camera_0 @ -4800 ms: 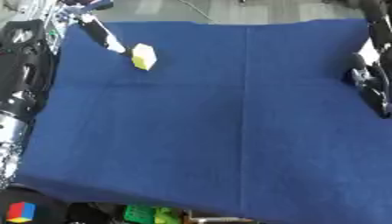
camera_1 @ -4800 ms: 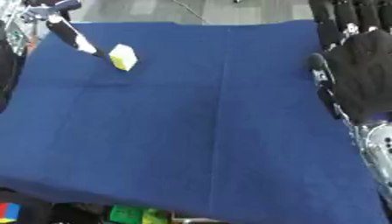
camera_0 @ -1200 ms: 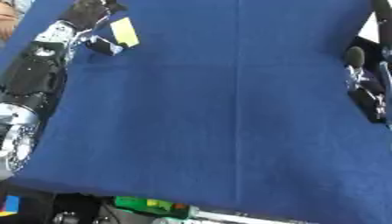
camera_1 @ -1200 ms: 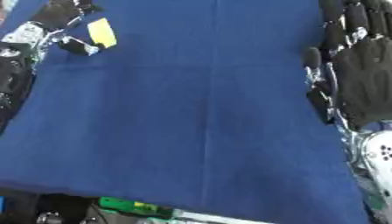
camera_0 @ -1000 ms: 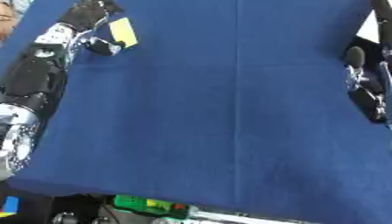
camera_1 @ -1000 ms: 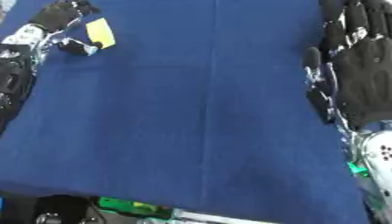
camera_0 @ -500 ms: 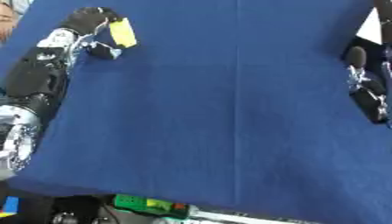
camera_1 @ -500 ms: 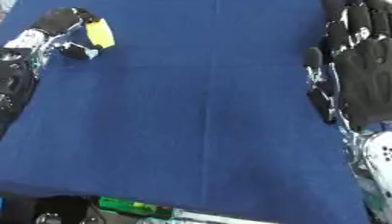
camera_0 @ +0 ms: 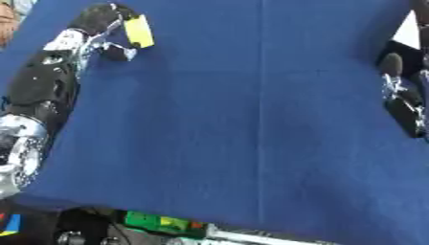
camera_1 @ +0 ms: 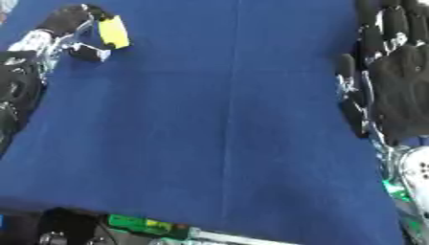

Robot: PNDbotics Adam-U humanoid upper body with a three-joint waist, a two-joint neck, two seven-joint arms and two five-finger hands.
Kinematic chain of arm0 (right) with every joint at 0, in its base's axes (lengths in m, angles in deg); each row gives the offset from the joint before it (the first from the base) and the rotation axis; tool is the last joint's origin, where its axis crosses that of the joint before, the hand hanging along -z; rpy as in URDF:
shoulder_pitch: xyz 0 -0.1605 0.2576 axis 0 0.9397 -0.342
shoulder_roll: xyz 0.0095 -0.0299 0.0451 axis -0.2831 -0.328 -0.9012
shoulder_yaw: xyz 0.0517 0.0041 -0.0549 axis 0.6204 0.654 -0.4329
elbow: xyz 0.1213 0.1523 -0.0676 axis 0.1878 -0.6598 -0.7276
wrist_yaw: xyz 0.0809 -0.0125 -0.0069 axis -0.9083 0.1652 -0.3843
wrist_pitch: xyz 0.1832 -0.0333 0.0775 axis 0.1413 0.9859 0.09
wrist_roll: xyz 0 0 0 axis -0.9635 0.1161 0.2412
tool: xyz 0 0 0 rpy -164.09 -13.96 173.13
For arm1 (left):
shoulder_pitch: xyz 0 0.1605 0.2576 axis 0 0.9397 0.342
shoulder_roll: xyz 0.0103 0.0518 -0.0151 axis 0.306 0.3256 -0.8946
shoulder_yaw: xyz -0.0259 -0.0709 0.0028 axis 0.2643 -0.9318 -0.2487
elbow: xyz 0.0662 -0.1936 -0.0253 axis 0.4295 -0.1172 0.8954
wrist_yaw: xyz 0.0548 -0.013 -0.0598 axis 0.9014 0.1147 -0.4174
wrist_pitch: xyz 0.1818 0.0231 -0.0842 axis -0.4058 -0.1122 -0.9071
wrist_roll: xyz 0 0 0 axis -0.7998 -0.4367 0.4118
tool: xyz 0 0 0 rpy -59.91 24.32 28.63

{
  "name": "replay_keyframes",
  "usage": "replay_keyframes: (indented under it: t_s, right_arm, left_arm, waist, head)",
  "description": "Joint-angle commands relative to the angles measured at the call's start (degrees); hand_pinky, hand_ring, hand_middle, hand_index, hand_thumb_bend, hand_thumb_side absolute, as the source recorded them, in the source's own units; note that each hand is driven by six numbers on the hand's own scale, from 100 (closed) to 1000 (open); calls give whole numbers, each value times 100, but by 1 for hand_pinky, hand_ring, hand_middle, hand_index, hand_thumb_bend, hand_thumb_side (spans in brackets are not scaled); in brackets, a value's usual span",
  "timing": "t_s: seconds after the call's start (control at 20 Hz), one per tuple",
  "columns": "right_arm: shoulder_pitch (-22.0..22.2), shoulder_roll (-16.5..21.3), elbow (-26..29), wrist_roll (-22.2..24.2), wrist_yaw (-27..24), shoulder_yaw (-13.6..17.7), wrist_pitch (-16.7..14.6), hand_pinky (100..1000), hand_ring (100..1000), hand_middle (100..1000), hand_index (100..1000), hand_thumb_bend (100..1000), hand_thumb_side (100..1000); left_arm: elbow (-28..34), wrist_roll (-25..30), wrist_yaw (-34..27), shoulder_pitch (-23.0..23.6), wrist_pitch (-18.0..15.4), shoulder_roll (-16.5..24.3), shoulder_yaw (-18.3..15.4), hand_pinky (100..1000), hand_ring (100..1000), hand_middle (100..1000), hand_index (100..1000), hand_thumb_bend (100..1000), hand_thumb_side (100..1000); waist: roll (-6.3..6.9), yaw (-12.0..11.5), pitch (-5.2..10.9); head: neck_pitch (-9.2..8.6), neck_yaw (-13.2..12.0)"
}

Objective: Pick up the objects with one hand, pass them to the other hand, and then place them into the box on the other side of the table.

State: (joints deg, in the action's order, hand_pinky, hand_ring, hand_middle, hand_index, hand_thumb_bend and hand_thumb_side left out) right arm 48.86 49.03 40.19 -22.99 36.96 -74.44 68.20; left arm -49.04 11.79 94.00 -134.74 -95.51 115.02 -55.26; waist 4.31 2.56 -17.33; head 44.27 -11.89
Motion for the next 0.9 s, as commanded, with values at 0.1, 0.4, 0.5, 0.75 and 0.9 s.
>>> replay_keyframes:
  t_s: [0.1, 0.4, 0.5, 0.75, 0.9]
  right_arm:
    - [-56, 175, 121, 107, 6, 43, -16, 934, 977, 993, 1000, 100, 100]
    - [-164, 556, 121, 498, -22, -76, -211, 977, 960, 996, 1000, 298, 100]
    - [-238, 707, 121, 670, -67, -163, -346, 995, 952, 994, 1000, 358, 100]
    - [-511, 989, 121, 987, -270, -413, -734, 1000, 936, 995, 1000, 376, 100]
    - [-700, 1052, 121, 1136, -387, -532, -930, 1000, 933, 996, 1000, 383, 100]
  left_arm:
    - [626, 64, -766, -150, -735, 106, 32, 604, 381, 341, 493, 100, 252]
    - [1663, 1195, -3071, 101, -1845, -78, 420, 596, 366, 323, 471, 100, 288]
    - [1970, 1857, -4071, 224, -2002, -219, 637, 593, 362, 319, 465, 100, 299]
    - [2667, 3755, -6189, 425, -1737, -681, 1089, 590, 359, 318, 462, 100, 299]
    - [2936, 4741, -6915, 475, -1384, -1025, 1231, 588, 358, 317, 460, 100, 200]
  waist:
    - [2, -82, 219]
    - [33, -249, 397]
    - [47, -307, 465]
    - [55, -437, 558]
    - [37, -483, 558]
  head:
    - [-15, 128]
    - [-15, 442]
    - [-15, 563]
    - [-15, 806]
    - [-15, 904]
